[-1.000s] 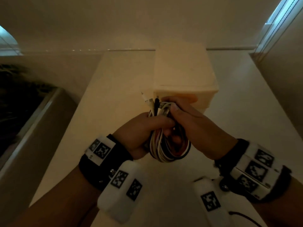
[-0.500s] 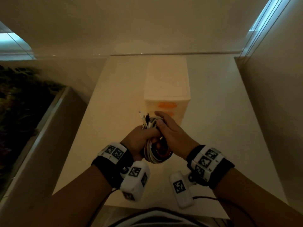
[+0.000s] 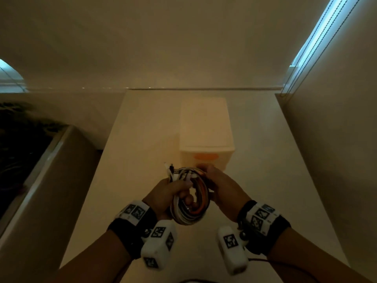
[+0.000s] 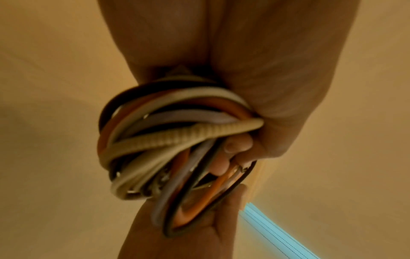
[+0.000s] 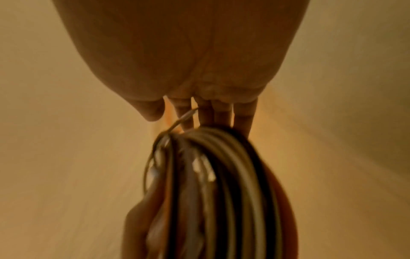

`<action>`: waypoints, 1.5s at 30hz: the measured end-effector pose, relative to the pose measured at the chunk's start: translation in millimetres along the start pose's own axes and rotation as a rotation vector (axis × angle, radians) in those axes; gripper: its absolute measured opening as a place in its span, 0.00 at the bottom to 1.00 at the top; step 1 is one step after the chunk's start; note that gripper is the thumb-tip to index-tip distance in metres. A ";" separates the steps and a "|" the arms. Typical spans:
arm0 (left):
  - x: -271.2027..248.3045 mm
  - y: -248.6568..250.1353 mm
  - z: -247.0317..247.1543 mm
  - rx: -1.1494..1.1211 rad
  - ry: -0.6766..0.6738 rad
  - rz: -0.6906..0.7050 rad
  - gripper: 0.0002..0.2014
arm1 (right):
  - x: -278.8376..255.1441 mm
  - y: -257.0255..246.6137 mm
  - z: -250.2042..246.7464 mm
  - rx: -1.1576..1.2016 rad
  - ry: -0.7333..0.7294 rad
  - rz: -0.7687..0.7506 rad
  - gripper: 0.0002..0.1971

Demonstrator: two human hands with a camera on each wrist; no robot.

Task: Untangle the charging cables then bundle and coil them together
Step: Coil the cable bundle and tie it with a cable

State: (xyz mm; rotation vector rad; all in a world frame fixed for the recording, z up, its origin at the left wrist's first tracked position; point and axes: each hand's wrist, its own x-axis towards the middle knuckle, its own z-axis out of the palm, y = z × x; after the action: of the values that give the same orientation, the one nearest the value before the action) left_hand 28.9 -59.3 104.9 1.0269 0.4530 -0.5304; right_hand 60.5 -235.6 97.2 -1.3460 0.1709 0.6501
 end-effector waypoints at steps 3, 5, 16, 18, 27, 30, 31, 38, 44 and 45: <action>-3.1 -0.4 -16.9 -0.020 0.015 -0.003 0.16 | 21.2 19.2 -5.6 0.129 0.200 0.129 0.16; -7.0 0.9 -24.1 -0.003 0.043 0.000 0.17 | 35.8 30.8 -8.1 0.194 0.304 0.210 0.14; -24.1 6.3 -47.6 0.139 0.126 0.008 0.23 | 86.5 56.0 -5.8 0.709 0.315 0.340 0.06; -24.1 7.2 -49.3 0.140 0.133 0.018 0.23 | 79.3 61.3 -3.8 0.705 0.305 0.331 0.11; -22.1 5.1 -38.9 0.216 0.183 0.060 0.22 | 15.7 91.4 -5.4 0.656 0.205 0.503 0.16; -21.1 5.5 -33.9 0.259 0.188 0.068 0.16 | 1.6 100.7 -5.1 0.639 0.192 0.520 0.15; -20.1 5.5 -32.4 0.268 0.185 0.067 0.14 | -1.9 102.9 -5.1 0.637 0.185 0.516 0.15; -15.2 2.2 -28.2 0.329 0.197 0.062 0.13 | -21.7 110.0 -5.6 0.617 0.176 0.558 0.15; -12.9 -0.3 -27.3 0.356 0.223 0.065 0.20 | -43.9 117.9 -6.9 0.638 0.128 0.619 0.16; -11.5 -1.0 -26.5 0.354 0.233 0.063 0.20 | -44.8 118.2 -7.0 0.636 0.132 0.622 0.15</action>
State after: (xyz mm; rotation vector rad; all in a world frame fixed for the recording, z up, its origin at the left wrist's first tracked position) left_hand 16.4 -33.9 99.1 1.4481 0.5420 -0.4449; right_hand -36.4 -248.0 16.6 -0.7025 0.8537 0.9224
